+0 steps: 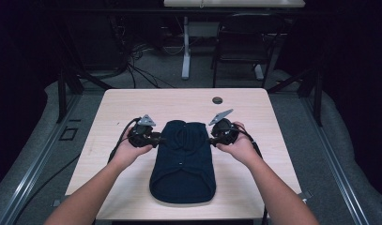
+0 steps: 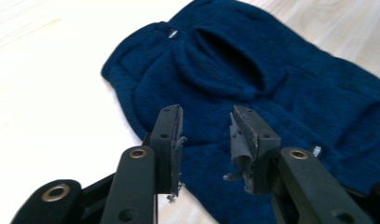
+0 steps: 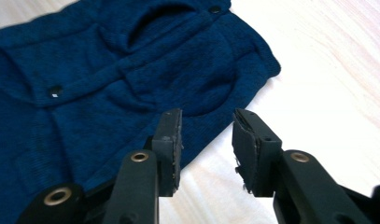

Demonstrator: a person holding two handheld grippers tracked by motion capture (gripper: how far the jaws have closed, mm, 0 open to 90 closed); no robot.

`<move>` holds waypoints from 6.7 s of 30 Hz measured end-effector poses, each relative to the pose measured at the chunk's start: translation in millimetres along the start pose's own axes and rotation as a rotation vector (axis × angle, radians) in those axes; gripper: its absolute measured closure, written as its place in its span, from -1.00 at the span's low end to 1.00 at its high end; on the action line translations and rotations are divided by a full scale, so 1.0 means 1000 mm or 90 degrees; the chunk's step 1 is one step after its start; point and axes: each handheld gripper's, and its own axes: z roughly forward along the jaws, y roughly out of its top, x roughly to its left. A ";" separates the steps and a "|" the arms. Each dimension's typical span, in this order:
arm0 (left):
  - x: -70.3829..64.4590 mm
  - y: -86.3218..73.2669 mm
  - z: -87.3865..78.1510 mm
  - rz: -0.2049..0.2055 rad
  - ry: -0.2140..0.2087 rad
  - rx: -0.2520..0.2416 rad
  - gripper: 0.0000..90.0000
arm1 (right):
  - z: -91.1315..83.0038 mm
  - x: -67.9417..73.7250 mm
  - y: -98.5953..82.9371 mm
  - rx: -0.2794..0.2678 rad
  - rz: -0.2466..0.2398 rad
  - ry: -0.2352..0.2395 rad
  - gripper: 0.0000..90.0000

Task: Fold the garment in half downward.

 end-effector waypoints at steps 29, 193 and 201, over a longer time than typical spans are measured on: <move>0.020 0.011 0.065 0.040 0.038 0.106 0.62 | 0.077 -0.010 0.026 0.117 -0.024 -0.013 0.61; -0.031 0.034 -0.023 0.244 0.139 0.008 0.83 | -0.013 0.044 0.042 -0.016 -0.238 -0.129 0.77; -0.037 0.024 -0.025 0.255 0.111 0.014 0.82 | -0.014 0.055 0.030 0.001 -0.244 -0.091 0.88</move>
